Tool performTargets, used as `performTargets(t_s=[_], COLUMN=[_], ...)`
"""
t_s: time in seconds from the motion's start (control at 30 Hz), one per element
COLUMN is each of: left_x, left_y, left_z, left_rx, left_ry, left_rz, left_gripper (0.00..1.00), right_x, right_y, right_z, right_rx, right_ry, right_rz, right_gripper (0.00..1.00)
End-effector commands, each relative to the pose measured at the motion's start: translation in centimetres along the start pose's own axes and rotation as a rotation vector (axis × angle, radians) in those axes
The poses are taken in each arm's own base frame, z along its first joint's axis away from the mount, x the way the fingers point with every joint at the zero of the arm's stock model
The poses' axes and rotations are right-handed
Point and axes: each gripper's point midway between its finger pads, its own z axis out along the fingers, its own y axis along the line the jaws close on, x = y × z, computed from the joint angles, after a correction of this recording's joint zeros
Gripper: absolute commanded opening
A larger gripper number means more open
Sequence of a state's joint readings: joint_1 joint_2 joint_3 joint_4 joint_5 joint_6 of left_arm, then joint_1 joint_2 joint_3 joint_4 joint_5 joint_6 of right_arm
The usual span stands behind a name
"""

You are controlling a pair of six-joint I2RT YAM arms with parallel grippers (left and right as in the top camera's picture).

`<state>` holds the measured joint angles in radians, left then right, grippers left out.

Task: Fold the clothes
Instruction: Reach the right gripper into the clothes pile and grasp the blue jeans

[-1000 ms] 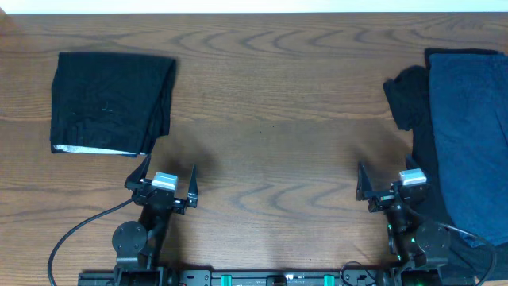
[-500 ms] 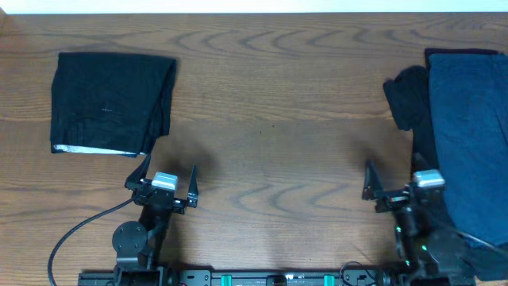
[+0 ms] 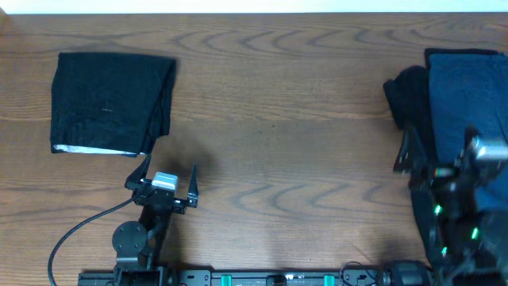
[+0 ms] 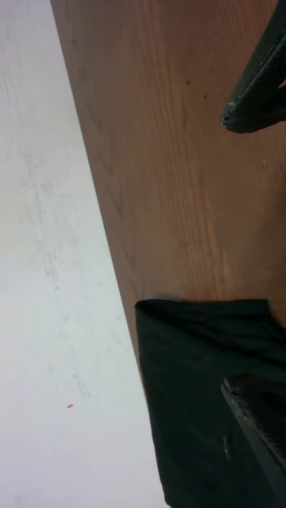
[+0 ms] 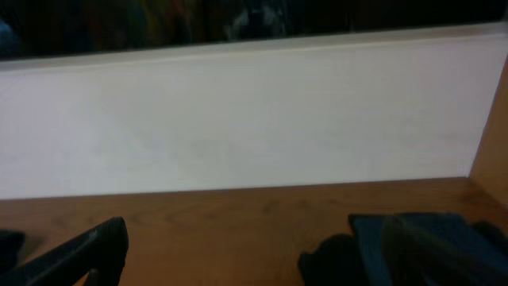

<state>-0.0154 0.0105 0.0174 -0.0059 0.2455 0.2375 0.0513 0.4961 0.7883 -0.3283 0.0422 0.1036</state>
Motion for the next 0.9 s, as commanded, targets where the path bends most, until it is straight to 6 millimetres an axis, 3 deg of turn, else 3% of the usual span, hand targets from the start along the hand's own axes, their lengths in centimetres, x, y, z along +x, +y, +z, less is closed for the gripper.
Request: performTargets(t_s=[0.0, 0.27, 0.43, 0.67, 0.77, 0.87], left_x=[1.6, 1.6, 1.6, 1.6, 1.6, 1.6], left_y=[-0.4, -0.4, -0.4, -0.4, -0.4, -0.4], left_z=[0.1, 0.1, 0.1, 0.1, 0.1, 0.1], left_rx=[0.017, 0.017, 0.017, 0.017, 0.017, 0.017], left_ry=[0.051, 0.051, 0.051, 0.051, 0.051, 0.051], left_rz=[0.003, 0.003, 0.003, 0.003, 0.003, 0.003], left_gripper=[0.98, 0.98, 0.98, 0.98, 0.98, 0.98], right_x=[-1.5, -1.6, -0.5, 3.5, 5.7, 7.8], right_y=[-0.3, -4.5, -8.9, -16.4, -17.7, -18.1], right_z=[2.7, 10.9, 16.2, 22.1, 23.9, 24.4], right_rx=[0.044, 0.289, 0.412, 0.542, 0.518, 0.504], right_ry=[0.084, 0.349, 0.465, 0.534, 0.550, 0.599], right_rz=[-0.039, -0.155, -0.173, -0.136, -0.112, -0.102], right_gripper=[0.99, 0.99, 0.99, 0.99, 0.99, 0.99])
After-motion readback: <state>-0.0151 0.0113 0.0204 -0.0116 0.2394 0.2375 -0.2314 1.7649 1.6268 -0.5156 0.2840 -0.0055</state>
